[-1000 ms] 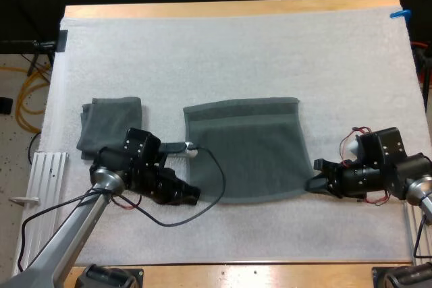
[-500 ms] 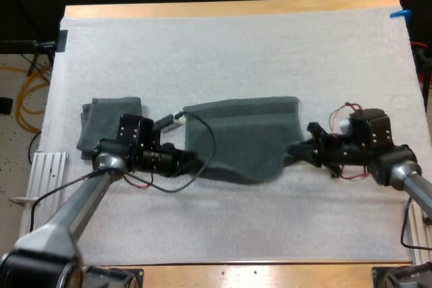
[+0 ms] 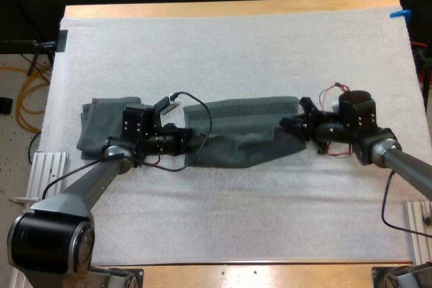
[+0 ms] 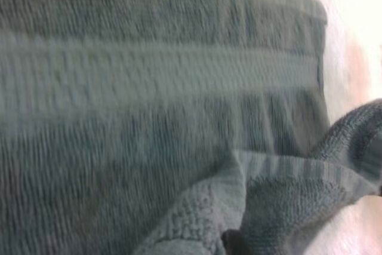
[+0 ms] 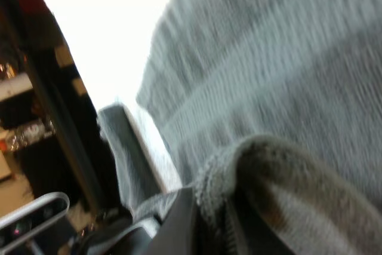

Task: Pick towel from pile fold and stack

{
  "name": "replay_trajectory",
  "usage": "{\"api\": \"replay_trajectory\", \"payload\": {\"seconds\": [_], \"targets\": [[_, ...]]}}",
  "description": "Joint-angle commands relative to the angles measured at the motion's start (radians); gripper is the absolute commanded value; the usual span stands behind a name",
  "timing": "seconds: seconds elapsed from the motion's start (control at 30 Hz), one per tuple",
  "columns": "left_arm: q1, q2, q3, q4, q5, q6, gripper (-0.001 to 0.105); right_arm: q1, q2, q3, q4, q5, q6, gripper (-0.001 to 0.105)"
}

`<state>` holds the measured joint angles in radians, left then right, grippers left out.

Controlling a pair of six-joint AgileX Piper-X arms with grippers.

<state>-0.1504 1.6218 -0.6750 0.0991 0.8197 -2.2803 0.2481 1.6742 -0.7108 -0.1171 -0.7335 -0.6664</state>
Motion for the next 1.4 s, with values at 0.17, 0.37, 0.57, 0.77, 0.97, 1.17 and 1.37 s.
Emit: {"api": "replay_trajectory", "payload": {"seconds": [0.17, 0.37, 0.57, 0.77, 0.97, 1.17, 1.37], "targets": [[0.0, 0.008, -0.006, -0.125, -0.089, -0.027, 0.0, -0.001, 0.048, -0.062, -0.011, 0.068, -0.002, 0.0], [0.003, 0.008, -0.006, -0.169, -0.156, -0.027, 0.0, -0.005, 0.079, -0.09, -0.015, 0.143, -0.002, 0.0], [0.034, 0.008, -0.006, -0.176, -0.225, -0.027, 0.0, -0.037, 0.084, -0.091, -0.038, 0.199, -0.002, 0.0], [0.057, 0.008, -0.006, -0.205, -0.233, -0.027, 0.0, -0.066, 0.108, -0.091, -0.04, 0.19, -0.002, 0.0], [0.057, 0.039, -0.006, -0.211, -0.202, -0.027, 0.0, -0.068, 0.145, -0.091, -0.043, 0.149, -0.002, 0.0], [0.057, 0.054, -0.006, -0.236, -0.188, -0.043, 0.0, -0.068, 0.145, -0.093, -0.063, 0.144, -0.002, 0.0], [0.057, 0.054, -0.007, -0.24, -0.22, -0.042, 0.002, -0.068, 0.145, -0.093, -0.067, 0.13, -0.002, 0.0]]}}
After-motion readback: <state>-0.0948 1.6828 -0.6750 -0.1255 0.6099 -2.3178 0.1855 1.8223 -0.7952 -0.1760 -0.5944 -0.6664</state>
